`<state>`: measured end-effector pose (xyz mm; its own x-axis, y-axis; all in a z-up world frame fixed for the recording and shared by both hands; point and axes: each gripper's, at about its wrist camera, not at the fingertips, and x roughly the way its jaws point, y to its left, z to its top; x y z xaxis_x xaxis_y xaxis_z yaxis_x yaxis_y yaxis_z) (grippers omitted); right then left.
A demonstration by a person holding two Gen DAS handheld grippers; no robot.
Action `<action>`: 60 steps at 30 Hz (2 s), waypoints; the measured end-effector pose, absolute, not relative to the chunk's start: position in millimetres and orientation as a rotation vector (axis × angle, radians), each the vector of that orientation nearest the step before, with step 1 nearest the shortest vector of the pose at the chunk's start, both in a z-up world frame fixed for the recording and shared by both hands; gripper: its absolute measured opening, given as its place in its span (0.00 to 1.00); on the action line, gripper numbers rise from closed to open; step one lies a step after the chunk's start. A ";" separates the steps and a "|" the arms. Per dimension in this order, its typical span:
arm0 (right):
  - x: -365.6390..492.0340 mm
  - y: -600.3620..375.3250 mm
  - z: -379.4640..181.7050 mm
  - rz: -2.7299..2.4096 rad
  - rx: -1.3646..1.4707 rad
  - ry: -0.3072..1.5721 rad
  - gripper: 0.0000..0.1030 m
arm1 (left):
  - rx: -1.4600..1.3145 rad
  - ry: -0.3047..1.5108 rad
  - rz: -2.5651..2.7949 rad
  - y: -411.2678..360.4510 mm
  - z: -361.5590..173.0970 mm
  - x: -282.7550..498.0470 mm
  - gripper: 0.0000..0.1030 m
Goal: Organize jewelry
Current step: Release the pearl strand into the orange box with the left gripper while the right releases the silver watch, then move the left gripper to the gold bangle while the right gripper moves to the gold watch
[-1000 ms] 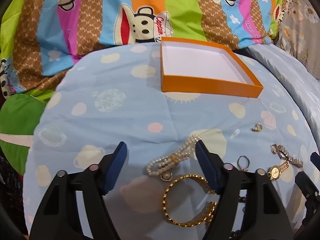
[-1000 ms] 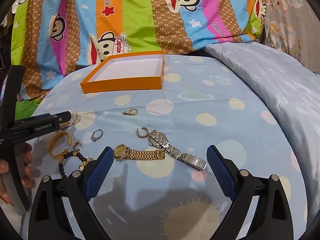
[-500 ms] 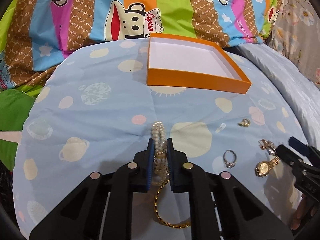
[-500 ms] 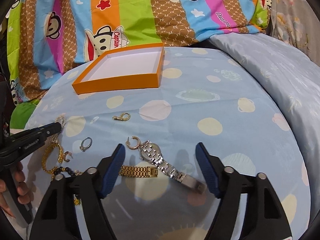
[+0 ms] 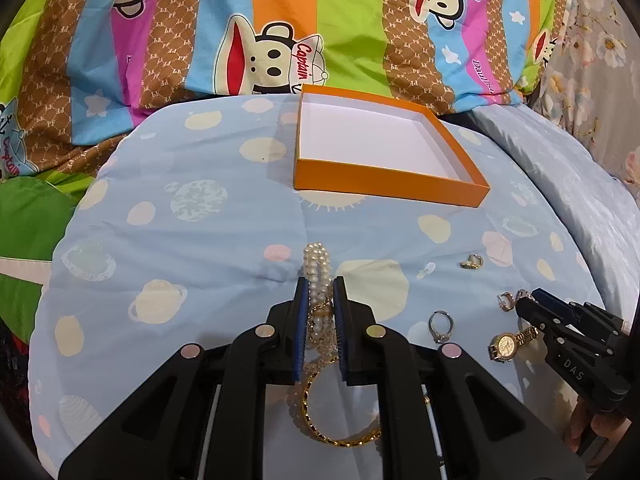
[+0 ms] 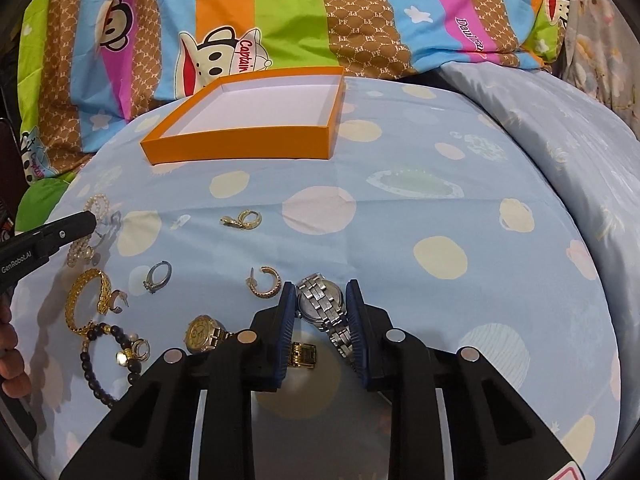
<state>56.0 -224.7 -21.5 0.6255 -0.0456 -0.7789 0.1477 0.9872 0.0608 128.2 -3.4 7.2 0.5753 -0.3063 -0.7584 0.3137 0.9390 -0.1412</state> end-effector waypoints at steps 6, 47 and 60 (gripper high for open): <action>50.7 -231.9 -6.2 -0.120 0.158 0.844 0.23 | -0.002 0.881 -0.356 0.7 12.8 128.0 0.11; 351.7 -269.3 17.1 -0.015 0.146 0.784 0.32 | 0.096 0.781 -0.343 -103.5 25.9 384.7 0.55; 257.1 -274.2 37.3 0.032 0.221 0.722 0.37 | 0.025 0.806 -0.250 -35.7 29.3 338.1 0.61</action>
